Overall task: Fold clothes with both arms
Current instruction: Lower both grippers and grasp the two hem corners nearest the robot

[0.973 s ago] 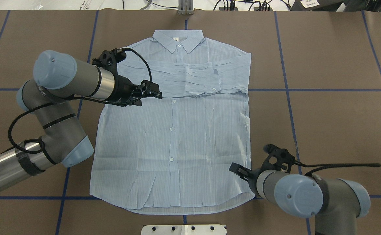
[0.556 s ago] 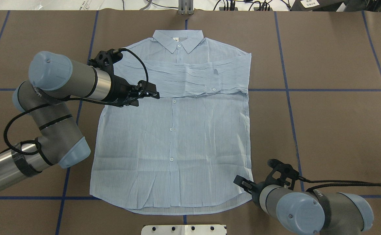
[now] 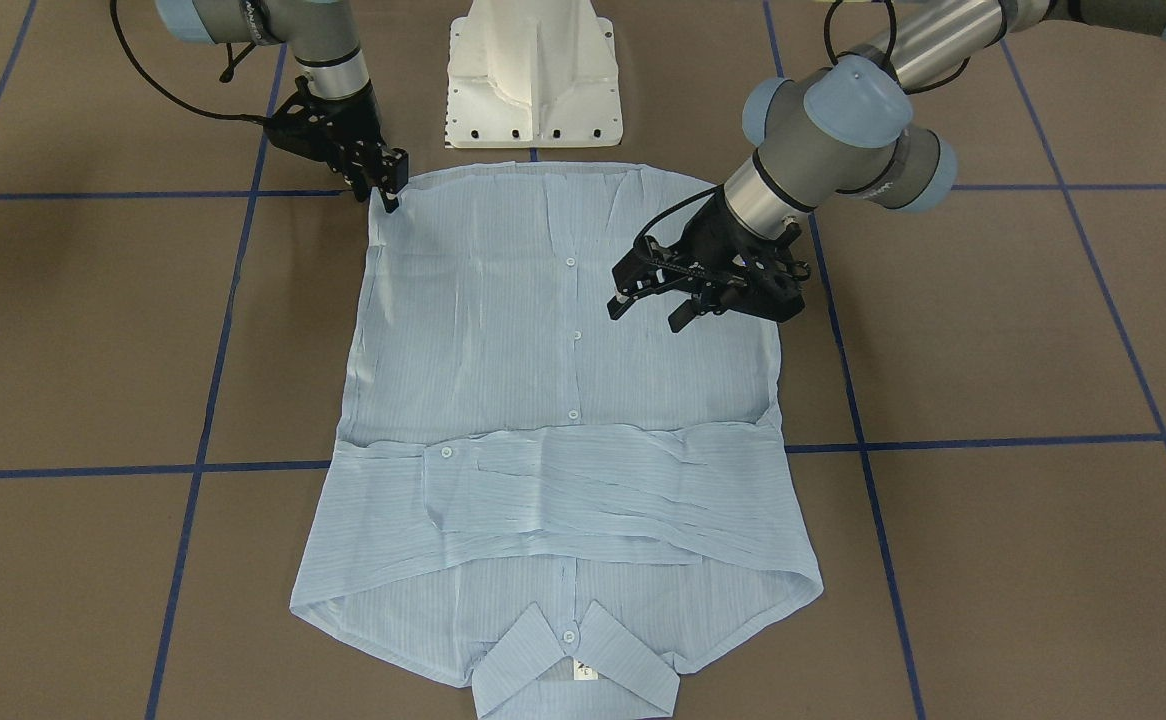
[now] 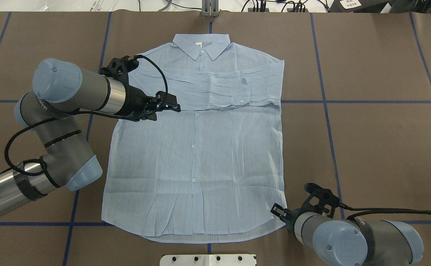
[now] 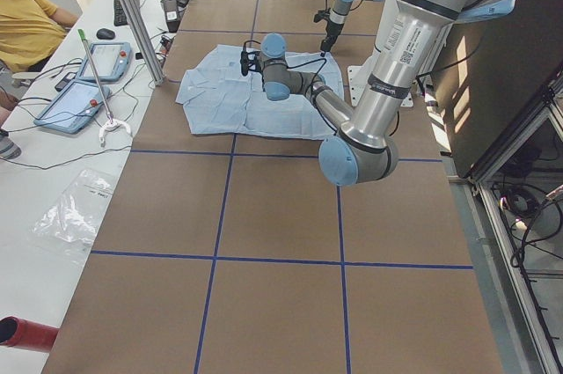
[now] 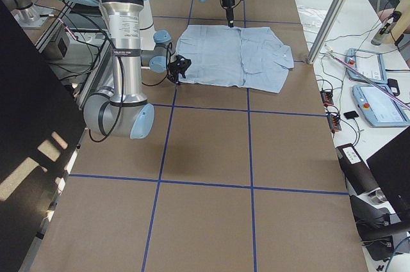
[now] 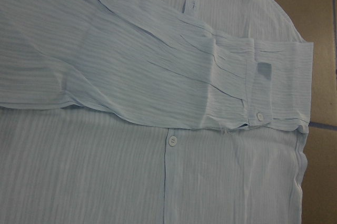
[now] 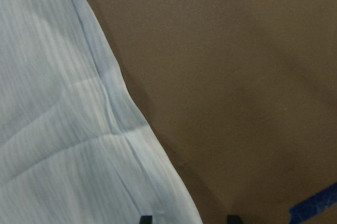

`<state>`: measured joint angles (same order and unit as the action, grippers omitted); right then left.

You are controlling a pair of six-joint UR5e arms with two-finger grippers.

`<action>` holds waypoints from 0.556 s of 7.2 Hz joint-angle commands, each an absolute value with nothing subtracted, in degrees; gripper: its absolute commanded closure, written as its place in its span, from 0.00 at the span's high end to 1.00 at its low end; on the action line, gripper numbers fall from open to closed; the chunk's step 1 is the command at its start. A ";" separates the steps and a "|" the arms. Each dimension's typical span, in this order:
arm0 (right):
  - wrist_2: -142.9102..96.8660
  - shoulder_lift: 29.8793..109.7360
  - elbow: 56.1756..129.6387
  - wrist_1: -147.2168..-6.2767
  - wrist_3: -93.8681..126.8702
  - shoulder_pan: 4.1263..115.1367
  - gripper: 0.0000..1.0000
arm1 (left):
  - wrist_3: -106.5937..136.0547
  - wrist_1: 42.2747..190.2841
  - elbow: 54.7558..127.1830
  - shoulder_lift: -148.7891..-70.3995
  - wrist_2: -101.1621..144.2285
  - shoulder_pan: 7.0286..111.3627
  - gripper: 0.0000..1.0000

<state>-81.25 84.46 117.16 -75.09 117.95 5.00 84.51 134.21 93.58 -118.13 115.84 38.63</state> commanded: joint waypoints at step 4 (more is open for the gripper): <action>-81.21 84.46 118.38 -75.85 118.30 4.39 0.00 | 84.55 134.21 93.43 -118.12 115.84 38.58 0.91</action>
<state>-81.13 84.45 117.42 -75.90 118.30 4.36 84.55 134.21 93.49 -118.13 115.84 38.64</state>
